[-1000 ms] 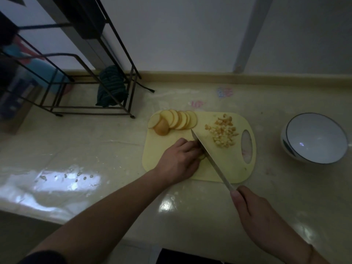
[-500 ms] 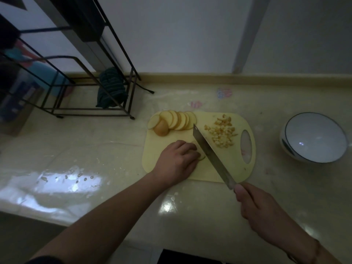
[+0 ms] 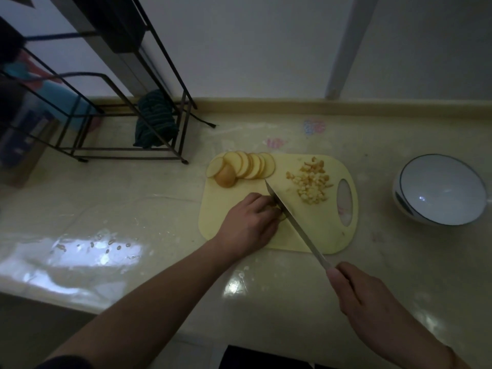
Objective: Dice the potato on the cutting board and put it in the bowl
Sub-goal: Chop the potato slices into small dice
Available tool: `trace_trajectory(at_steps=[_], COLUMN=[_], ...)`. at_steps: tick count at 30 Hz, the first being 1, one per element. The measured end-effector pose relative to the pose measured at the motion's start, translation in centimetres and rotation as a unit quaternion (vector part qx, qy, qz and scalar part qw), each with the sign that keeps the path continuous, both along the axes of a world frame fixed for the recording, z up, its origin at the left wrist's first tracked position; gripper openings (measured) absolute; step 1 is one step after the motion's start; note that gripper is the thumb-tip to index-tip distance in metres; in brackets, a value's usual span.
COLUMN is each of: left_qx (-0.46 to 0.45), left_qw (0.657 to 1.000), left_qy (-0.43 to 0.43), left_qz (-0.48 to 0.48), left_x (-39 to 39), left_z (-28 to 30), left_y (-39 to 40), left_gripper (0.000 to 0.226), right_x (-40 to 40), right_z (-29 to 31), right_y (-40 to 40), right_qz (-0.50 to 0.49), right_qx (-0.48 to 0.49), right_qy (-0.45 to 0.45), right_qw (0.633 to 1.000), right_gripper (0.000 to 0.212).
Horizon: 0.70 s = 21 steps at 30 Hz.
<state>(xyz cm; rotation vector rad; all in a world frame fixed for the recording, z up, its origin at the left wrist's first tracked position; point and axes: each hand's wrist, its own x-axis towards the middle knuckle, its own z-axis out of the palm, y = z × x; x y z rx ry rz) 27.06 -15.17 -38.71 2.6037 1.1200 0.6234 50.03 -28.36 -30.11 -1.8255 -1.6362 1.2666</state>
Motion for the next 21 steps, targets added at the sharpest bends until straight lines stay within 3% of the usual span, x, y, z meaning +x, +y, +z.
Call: trace_trajectory(at_steps=[21], left_qx=[0.013], left_qw=[1.0], left_qy=[-0.002], left_qz=[0.019], left_x=[0.1], left_z=[0.1], left_y=[-0.6], left_gripper=[0.021], right_x=[-0.6], right_z=[-0.9], right_y=[3.4], right_qz=[0.029], right_qx=[-0.02], right_qy=[-0.024], right_qw=[0.999], right_gripper=[0.045])
